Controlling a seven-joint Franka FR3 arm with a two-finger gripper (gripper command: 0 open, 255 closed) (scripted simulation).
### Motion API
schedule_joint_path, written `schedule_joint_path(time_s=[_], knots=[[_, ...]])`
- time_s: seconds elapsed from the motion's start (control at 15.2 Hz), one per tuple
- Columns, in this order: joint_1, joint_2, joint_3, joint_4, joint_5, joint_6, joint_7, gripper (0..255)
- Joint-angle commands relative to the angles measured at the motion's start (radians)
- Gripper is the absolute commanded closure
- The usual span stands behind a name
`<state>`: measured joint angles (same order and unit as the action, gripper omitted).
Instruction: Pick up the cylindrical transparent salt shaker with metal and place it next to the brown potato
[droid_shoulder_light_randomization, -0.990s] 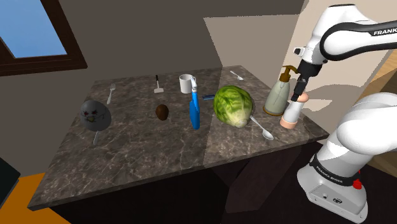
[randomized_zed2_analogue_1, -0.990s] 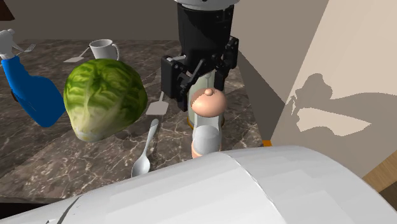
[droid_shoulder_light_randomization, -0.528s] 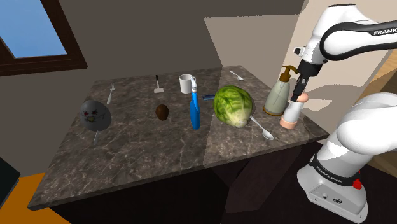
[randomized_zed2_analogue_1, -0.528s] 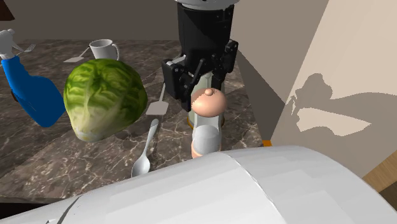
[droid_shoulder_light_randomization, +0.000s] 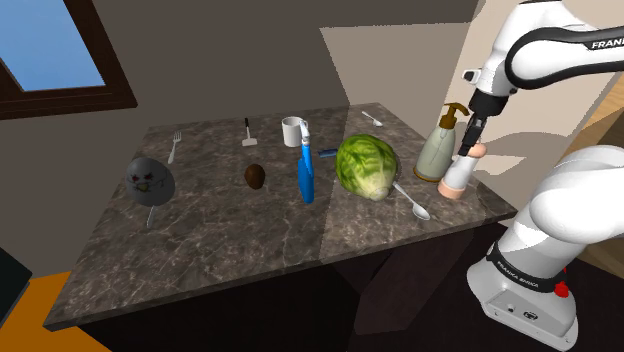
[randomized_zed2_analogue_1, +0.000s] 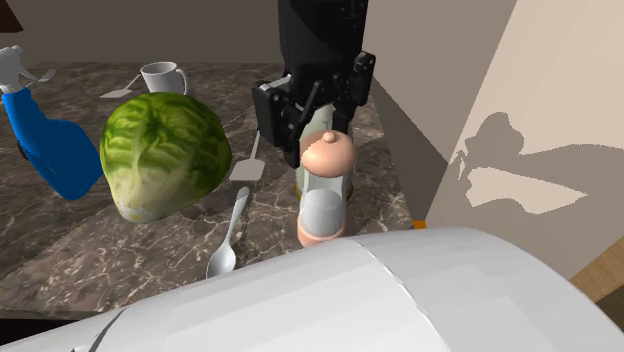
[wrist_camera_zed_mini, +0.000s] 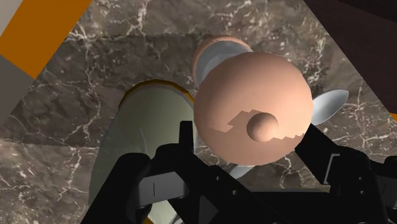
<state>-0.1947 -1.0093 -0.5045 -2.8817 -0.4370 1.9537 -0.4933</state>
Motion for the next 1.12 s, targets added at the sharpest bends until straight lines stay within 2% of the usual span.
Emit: schedule_joint_path(time_s=[0.0, 1.06], knots=[[0.003, -0.011, 0.011, 0.018, 0.011, -0.029, -0.002, 255], [0.043, -0.028, 0.096, 0.218, 0.097, -0.242, -0.007, 255]])
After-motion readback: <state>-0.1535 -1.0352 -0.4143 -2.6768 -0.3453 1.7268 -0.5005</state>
